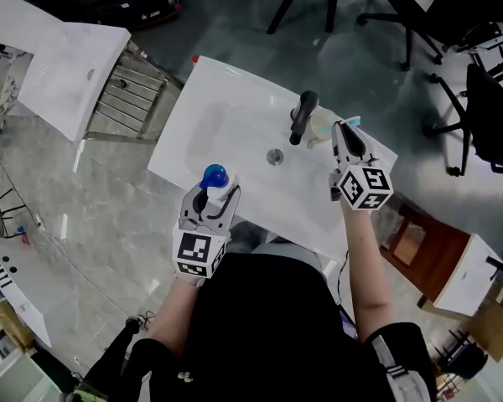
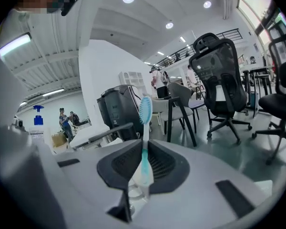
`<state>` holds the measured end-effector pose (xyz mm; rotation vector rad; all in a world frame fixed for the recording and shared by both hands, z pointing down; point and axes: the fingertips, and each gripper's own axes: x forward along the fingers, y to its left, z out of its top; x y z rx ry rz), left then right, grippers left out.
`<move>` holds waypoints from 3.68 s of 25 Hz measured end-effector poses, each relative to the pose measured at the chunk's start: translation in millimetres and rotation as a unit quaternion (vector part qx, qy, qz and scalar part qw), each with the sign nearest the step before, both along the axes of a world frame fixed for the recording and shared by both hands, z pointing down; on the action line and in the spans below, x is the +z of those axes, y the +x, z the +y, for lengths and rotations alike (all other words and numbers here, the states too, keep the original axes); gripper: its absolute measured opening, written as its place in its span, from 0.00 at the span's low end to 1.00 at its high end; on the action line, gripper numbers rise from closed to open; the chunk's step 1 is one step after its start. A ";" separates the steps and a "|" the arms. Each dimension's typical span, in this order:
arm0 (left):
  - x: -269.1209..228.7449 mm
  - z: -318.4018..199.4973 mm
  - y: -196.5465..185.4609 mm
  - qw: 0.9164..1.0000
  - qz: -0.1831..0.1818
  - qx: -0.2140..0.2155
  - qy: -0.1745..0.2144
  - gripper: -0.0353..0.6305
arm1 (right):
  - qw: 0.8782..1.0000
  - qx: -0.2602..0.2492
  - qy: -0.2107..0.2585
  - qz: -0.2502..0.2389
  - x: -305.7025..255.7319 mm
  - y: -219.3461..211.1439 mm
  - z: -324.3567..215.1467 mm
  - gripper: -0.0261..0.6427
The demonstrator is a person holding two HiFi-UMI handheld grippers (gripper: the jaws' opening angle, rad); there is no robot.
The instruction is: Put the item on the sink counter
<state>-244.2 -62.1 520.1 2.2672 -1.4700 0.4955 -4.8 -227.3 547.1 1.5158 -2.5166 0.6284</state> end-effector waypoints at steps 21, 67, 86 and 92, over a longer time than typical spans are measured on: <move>12.4 0.1 -30.2 1.000 0.009 -0.023 -0.011 0.36 | 0.996 -0.015 -0.063 0.063 43.9 -28.6 -2.1 0.12; -20.8 20.4 86.4 0.998 0.021 0.054 0.025 0.36 | 0.998 0.010 -0.046 0.033 -25.3 62.3 127.2 0.17; 3.3 -22.2 232.6 0.979 0.050 0.200 0.010 0.36 | 0.989 0.126 -0.073 0.038 -33.8 154.7 217.1 0.15; 20.5 -36.5 262.5 0.969 0.043 0.245 0.002 0.36 | 0.981 0.168 -0.086 0.034 -34.1 165.7 237.9 0.14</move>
